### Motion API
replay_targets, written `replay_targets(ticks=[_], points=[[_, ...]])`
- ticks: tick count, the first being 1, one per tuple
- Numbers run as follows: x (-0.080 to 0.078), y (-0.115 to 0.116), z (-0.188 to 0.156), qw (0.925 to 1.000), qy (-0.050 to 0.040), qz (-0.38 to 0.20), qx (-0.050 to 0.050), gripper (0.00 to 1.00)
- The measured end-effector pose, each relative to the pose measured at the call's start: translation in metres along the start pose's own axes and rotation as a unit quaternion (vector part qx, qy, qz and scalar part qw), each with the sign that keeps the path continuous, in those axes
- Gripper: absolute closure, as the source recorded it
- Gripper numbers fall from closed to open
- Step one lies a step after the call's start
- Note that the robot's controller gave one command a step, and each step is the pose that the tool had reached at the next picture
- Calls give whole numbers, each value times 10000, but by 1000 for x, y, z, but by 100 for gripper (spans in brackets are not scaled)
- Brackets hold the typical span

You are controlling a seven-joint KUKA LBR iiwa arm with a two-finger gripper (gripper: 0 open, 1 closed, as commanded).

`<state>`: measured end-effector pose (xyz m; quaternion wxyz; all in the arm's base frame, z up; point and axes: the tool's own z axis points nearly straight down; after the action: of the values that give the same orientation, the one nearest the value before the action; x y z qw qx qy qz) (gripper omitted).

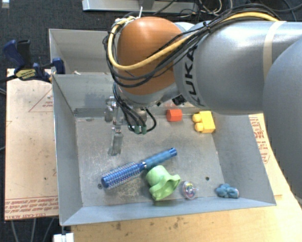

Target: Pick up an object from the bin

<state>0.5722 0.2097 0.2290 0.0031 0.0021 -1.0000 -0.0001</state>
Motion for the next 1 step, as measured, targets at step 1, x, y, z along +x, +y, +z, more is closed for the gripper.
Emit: replay_targets(ticks=[1], points=[[60,-55,163,9904,4,-1384,7,0]])
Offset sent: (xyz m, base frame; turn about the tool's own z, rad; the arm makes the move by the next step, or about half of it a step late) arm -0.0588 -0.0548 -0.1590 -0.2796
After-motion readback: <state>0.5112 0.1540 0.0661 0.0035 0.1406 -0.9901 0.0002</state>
